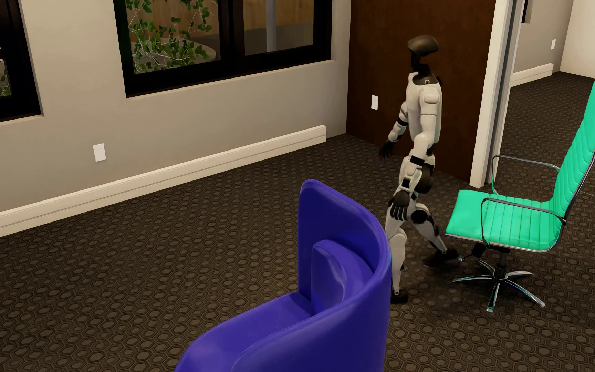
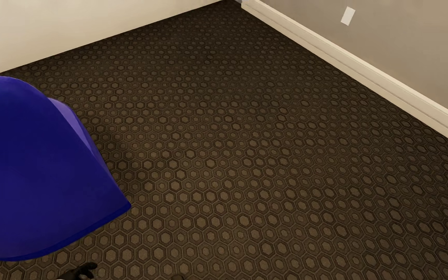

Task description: Get up from the teal chair

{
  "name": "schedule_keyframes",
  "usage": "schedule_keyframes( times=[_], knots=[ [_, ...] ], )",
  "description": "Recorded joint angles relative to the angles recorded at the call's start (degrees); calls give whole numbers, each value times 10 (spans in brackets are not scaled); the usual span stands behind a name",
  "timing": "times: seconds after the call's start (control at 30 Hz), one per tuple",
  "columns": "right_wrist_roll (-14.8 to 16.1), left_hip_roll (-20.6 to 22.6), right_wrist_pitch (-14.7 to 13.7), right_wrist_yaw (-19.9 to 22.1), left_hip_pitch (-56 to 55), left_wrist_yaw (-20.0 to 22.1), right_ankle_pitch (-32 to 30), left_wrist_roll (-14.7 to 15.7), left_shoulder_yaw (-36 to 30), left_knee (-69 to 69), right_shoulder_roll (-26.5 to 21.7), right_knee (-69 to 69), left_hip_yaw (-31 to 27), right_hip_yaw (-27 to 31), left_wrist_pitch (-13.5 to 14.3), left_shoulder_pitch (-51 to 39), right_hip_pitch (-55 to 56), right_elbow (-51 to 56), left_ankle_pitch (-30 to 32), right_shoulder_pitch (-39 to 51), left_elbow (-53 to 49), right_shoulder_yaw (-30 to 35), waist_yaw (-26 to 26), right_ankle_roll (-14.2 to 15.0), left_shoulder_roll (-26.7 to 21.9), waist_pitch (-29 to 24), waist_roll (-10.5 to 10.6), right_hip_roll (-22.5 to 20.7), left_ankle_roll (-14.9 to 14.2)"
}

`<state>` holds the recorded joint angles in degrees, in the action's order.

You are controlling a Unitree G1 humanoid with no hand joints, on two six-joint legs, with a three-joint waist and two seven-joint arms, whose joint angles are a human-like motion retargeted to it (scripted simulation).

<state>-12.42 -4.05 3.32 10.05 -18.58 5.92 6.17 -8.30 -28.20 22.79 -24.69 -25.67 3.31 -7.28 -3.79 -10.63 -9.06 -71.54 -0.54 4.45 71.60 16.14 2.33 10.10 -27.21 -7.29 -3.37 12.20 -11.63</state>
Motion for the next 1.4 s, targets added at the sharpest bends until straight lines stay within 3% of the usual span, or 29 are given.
schedule_keyframes(
  times=[0.03, 0.07, 0.17, 0.27, 0.33, 0.4, 0.47, 0.5, 0.53, 0.57, 0.6, 0.67, 0.7, 0.8, 0.9, 1.0, 1.13, 1.17, 1.2, 1.3, 1.33, 1.4],
  knots=[
    [-1, 11, 2, -1, 29, 0, -55, -5, -7, -19, 3, -84, 3, 13, -1, 2, 35, 3, -5, -1, -3, -12, -6, 14, -2, 0, -4, 12, 24],
    [2, 22, 3, 4, 64, 2, -101, -13, -16, -50, 10, -172, 9, 28, -2, 0, 77, 4, 1, 0, -9, -23, -17, 10, -10, -6, -9, 16, 47],
    [-4, 35, 7, 8, 129, 19, -36, -10, -56, -82, 33, -323, 17, 73, -3, -20, 207, 5, -16, -17, -10, -59, -54, -17, -25, -28, -7, -25, 58],
    [-21, 39, 17, -24, 190, 22, -3, 10, -52, -116, 50, -206, 20, 98, 4, -33, 307, -9, -54, -28, -14, -73, -82, -49, -42, -32, -5, -93, 57],
    [-7, 43, 13, -14, 232, 31, -40, 17, -60, -135, 60, -21, 23, 97, 12, -34, 324, -24, -76, -34, -11, -76, -92, -59, -52, -31, -6, -135, 57],
    [-1, 53, 17, -16, 270, 26, -106, 17, -70, -136, 57, 123, 33, 83, 14, -32, 307, -29, -84, -50, -5, -81, -98, -54, -50, -22, -9, -148, 61],
    [-3, 65, 24, -23, 298, 16, -97, 5, -58, -91, 42, 102, 36, 63, 10, -26, 280, -36, -90, -72, -4, -92, -96, -46, -36, -9, -7, -134, 61],
    [3, 59, 27, -18, 297, 24, -109, 6, -48, -33, 35, 106, 39, 61, 10, -20, 261, -40, -87, -80, -7, -93, -89, -54, -28, -3, 2, -133, 44],
    [8, 39, 28, -21, 278, 27, -110, 16, -37, 60, 33, 95, 42, 70, 9, -12, 240, -52, -61, -77, -7, -84, -81, -63, -22, -3, 8, -138, -9],
    [14, 12, 33, -21, 244, 24, -99, 28, -31, 170, 32, 85, 46, 74, 4, -2, 217, -53, 8, -74, -9, -77, -73, -77, -20, -5, 12, -141, -90],
    [25, -13, 34, -15, 200, 15, -77, 38, -34, 282, 28, 80, 48, 70, 0, -1, 191, -42, 56, -71, -11, -73, -65, -96, -18, -10, 18, -141, -125],
    [25, -32, 23, -1, 136, 23, -53, 38, -46, 386, 29, 79, 36, 64, -3, -1, 143, -30, 7, -52, 0, -75, -48, -102, -11, -25, 18, -135, -89],
    [29, -39, 20, 11, 109, 20, -43, 42, -37, 379, 29, 79, 27, 67, -5, 7, 129, -22, -11, -46, 3, -65, -44, -97, -8, -20, 15, -128, -85],
    [26, -44, 6, 22, 76, 15, -13, 42, -10, 193, 24, 76, 2, 76, -2, 24, 107, 5, -24, -33, 3, -39, -29, -72, -1, -3, 16, -99, -49],
    [27, -59, 1, 24, 81, 17, 29, 48, 1, -30, 23, 4, -44, 98, -2, 40, 141, 9, 58, -20, 9, 1, -34, -49, -4, 12, 23, -70, -36],
    [26, -81, -1, 22, 84, 14, 30, 45, 8, -61, 27, -5, -59, 122, 0, 45, 156, -1, 115, -15, 5, 16, -40, -29, -12, 21, 29, -45, -64],
    [1, -61, -1, 6, 133, 9, -21, 22, 19, -76, 29, -12, -35, 142, 12, 47, 220, -15, -15, -8, -12, 22, -50, 9, -32, 28, 25, -7, -28],
    [12, -53, -2, 8, 136, 16, -43, 27, 18, -77, 35, -12, -32, 145, 17, 39, 233, -31, -19, 4, -13, 9, -51, 13, -36, 23, 19, 1, -29],
    [15, -44, 3, 12, 135, 27, -60, 30, 16, -76, 38, -13, -25, 145, 17, 32, 244, -40, -19, 5, -8, 10, -49, 13, -35, 23, 16, 3, -31],
    [-24, -32, 21, -45, 158, 28, -40, 36, 44, -109, 42, -33, -11, 118, 20, 32, 255, -45, -30, 4, -10, 35, -48, -7, -41, 26, 11, -19, -13],
    [-35, -35, 2, -16, 162, 18, -23, 43, 31, -112, 51, -24, -7, 110, 22, 37, 244, -60, -38, 16, -15, 45, -52, 1, -45, 20, 5, -31, -40],
    [-27, -26, -1, -10, 167, 22, -6, 54, 31, -124, 52, 0, -3, 100, 22, 40, 229, -59, -34, 19, -3, 41, -53, -14, -37, 22, 0, -47, -32]
  ],
)
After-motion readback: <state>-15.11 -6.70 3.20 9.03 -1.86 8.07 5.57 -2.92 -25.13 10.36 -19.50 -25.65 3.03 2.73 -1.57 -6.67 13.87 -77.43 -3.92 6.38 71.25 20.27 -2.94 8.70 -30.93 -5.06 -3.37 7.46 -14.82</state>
